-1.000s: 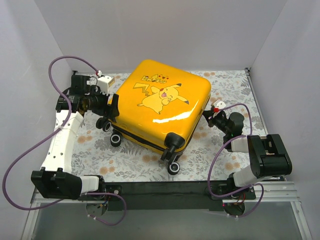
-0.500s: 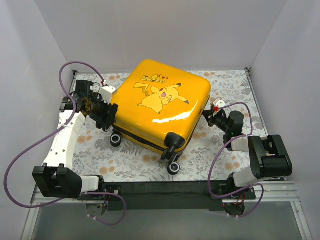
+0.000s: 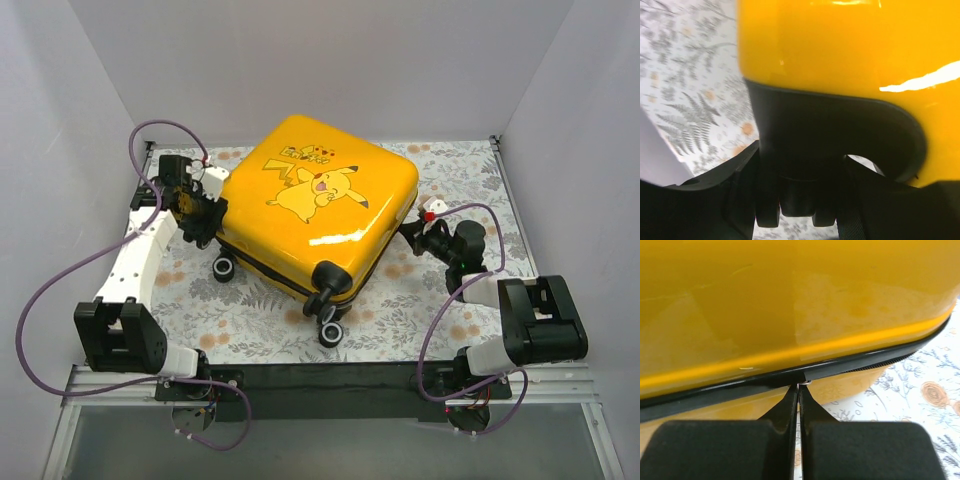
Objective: Pack the luggage
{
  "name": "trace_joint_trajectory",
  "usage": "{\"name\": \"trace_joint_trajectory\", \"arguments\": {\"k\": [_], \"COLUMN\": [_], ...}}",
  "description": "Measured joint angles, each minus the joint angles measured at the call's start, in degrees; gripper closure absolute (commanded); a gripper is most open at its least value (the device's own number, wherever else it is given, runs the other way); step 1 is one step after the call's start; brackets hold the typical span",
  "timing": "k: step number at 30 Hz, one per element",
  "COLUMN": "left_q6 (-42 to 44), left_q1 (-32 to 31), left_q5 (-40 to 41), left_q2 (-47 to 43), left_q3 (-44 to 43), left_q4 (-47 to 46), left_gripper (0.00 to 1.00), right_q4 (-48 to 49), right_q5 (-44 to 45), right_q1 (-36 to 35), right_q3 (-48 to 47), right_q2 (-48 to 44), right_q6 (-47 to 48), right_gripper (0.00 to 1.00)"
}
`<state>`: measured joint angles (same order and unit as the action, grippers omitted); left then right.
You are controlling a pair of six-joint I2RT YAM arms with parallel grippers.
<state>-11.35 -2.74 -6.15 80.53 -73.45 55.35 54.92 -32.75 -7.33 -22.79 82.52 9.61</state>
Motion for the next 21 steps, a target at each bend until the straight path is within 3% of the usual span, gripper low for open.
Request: {"name": "trace_joint_trajectory", "arguments": {"k": [6, 7, 8, 10, 11, 13, 14, 21], "left_q6": [3.15, 3.74, 4.35, 5.09, 4.87, 2.23, -0.22, -5.25], "left_q1": [2.67, 2.93, 3.13, 3.34, 3.37, 3.41, 3.56, 4.52], "left_q5": [0.9, 0.04, -1.03, -3.56, -4.72, -6.97, -7.65, -15.28], "left_q2": [13.18, 17.16, 21.11, 28.74, 31.8, 35.15, 35.3, 23.45], "left_q3": [-10.32, -14.51, -18.97, -28.22, -32.0, -36.02, -36.11, -30.34], "left_q4": [-10.54, -10.86, -11.19, -11.28, -11.63, -12.52, -12.98, -10.45], "left_gripper": [1.0, 0.95, 0.83, 0.69, 0.45, 0.25, 0.2, 0.17], "right_q4": [-2.54, -2.58, -2.6, -2.64, -2.56, -2.58, -2.86, -5.88], "right_q5": [7.13, 9.38, 11.65, 16.41, 18.84, 23.58, 25.66, 33.92], "right_q1": [-5.31, -6.82, -8.28, -11.41, -13.16, -16.76, -17.94, -20.52], "right_q3": [1.55, 1.81, 1.92, 1.95, 1.92, 1.84, 1.68, 0.63], "right_q2": [-3.87, -4.39, -4.74, -5.03, -5.05, -5.03, -4.98, -4.79], "right_q6": [-2.45, -3.04, -3.65, -4.48, -5.05, -6.1, -6.78, -9.88], "right_gripper": [0.99, 0.99, 0.99, 0.99, 0.99, 0.99, 0.99, 0.99]}}
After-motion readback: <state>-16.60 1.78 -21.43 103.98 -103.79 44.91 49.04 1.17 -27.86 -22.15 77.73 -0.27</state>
